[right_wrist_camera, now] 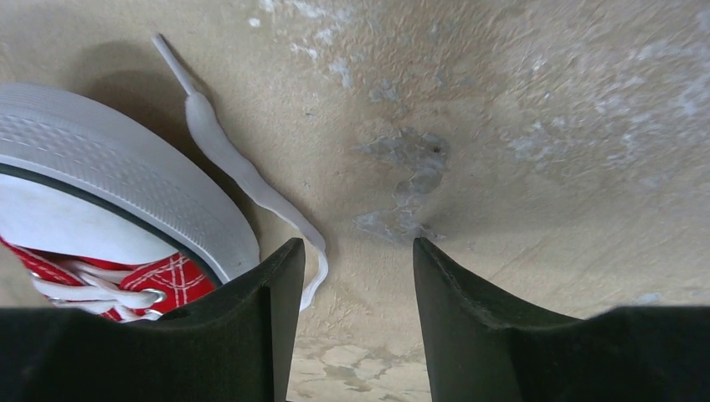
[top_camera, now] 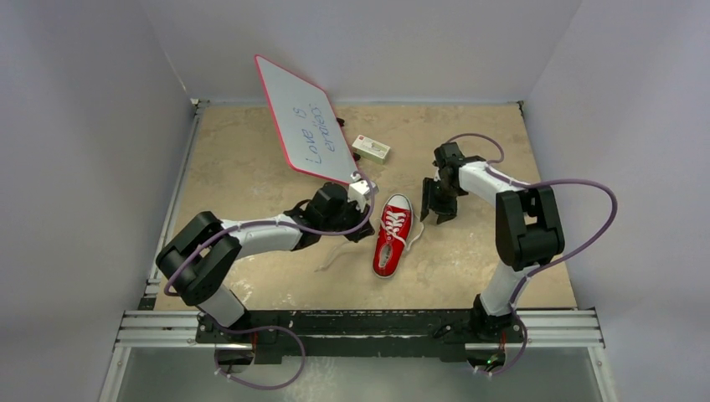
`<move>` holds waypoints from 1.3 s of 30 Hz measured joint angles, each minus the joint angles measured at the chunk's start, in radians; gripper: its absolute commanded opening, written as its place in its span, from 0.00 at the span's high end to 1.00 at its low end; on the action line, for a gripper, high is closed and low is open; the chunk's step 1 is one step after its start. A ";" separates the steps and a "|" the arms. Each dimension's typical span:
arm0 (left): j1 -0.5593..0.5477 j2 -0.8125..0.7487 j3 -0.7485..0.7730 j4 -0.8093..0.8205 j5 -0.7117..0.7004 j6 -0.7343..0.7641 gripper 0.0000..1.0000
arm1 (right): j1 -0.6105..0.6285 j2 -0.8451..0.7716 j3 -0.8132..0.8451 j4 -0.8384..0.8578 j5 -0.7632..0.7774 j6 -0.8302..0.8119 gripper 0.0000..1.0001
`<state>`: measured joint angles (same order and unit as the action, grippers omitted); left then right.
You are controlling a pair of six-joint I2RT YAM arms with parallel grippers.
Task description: Tie the shoes
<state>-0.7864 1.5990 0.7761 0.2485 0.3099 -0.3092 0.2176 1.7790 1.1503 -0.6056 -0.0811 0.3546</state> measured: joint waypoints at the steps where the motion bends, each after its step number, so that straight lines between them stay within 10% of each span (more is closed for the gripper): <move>1: 0.000 0.000 0.002 -0.004 0.000 0.007 1.00 | 0.000 0.000 -0.013 0.009 -0.006 0.002 0.48; 16: -0.003 0.030 0.130 -0.074 -0.004 0.073 1.00 | 0.019 -0.018 -0.072 0.098 -0.019 0.023 0.65; 18: -0.008 0.035 0.130 -0.081 -0.009 0.045 1.00 | 0.034 -0.034 -0.091 0.120 0.007 0.021 0.71; 20: -0.014 0.038 0.122 -0.074 -0.012 0.008 1.00 | 0.050 -0.048 -0.110 0.150 0.024 0.021 1.00; 39: -0.058 0.038 0.022 0.143 0.029 -0.117 1.00 | -0.106 -0.388 -0.019 0.267 -0.290 -0.004 1.00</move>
<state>-0.8448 1.6371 0.7982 0.3916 0.3393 -0.4263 0.1112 1.3907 1.1313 -0.3382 -0.3710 0.3508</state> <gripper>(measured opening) 0.010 0.004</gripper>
